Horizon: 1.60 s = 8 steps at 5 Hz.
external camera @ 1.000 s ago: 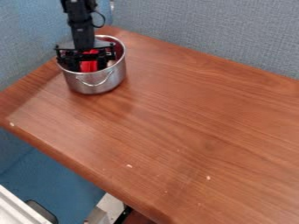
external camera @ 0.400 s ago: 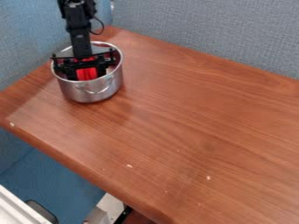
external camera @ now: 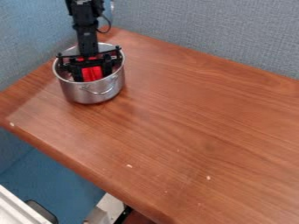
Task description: Put the red object in the metal pot
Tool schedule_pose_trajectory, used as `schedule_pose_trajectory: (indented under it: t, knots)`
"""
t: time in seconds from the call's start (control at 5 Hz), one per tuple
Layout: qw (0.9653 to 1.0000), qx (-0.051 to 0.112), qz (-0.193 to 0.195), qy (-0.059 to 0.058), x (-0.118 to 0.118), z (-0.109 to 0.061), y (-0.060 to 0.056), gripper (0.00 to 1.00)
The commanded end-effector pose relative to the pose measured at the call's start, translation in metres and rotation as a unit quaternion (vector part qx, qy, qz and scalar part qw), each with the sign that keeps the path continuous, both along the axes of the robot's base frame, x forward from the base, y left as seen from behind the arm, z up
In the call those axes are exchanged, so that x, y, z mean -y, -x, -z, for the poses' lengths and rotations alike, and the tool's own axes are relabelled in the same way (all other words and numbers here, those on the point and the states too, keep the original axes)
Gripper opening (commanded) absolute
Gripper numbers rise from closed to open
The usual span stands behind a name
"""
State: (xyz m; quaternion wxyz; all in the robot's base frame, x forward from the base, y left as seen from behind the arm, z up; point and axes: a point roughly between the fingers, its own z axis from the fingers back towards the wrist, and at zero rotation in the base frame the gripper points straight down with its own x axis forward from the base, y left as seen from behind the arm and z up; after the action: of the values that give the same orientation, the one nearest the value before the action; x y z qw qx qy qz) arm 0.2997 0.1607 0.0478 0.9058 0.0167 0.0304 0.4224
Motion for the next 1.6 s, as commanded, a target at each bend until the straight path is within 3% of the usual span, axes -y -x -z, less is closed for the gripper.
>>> schedule_pose_trajectory:
  t: [0.0,0.2,0.4,0.6,0.8,1.0,1.4]
  knots:
    - [0.9991,0.032,-0.022,-0.016,-0.004,-0.023,-0.017,0.00]
    - [0.9993,0.034,-0.006,-0.012,-0.009,-0.035,-0.015,1.00]
    - [0.9993,0.033,0.012,-0.011,-0.014,-0.044,-0.013,1.00]
    - [0.9992,0.034,0.020,-0.009,-0.009,-0.033,-0.013,0.00]
    - [0.9991,0.032,0.027,-0.006,-0.005,-0.024,-0.011,1.00]
    - [0.9985,0.033,0.045,-0.003,-0.006,-0.025,-0.009,0.00]
    - [0.9967,0.029,0.076,0.002,-0.009,-0.030,-0.005,0.00]
